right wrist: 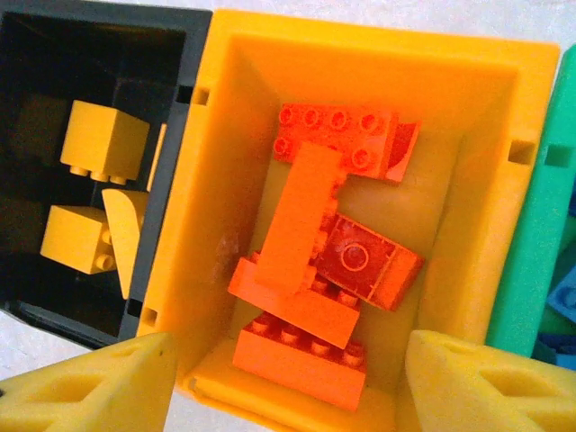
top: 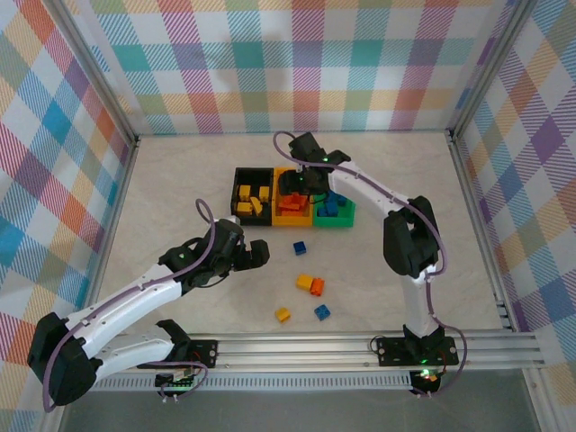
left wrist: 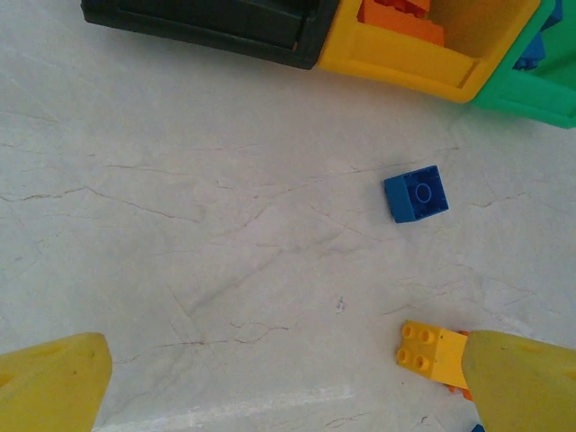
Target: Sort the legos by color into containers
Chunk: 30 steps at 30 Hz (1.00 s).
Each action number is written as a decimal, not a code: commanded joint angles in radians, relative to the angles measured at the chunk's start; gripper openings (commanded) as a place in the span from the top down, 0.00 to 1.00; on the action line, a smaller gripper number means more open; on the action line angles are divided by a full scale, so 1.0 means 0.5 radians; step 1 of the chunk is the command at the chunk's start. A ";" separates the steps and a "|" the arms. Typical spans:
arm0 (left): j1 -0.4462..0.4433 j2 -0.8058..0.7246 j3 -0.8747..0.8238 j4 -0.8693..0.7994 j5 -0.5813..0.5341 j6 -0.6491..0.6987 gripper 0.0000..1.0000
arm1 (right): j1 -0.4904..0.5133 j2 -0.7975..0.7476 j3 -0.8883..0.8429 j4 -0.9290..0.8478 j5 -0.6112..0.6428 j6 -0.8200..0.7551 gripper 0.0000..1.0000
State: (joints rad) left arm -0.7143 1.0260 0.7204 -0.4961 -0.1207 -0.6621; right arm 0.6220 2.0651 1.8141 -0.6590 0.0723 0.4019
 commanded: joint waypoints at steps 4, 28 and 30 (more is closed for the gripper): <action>0.018 0.068 0.055 -0.007 0.095 0.089 0.00 | 0.005 -0.298 -0.212 0.051 0.052 0.035 0.30; -0.736 1.309 0.888 0.067 0.382 0.406 0.39 | -0.160 -1.700 -1.807 0.224 0.169 0.290 0.28; -0.755 1.368 0.936 0.038 0.397 0.416 0.41 | -0.193 -1.749 -1.855 0.227 0.157 0.296 0.28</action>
State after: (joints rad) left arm -1.0714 1.6817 1.1450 -0.4458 0.0528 -0.4831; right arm 0.5426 1.2240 0.9161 -0.5529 0.1497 0.5289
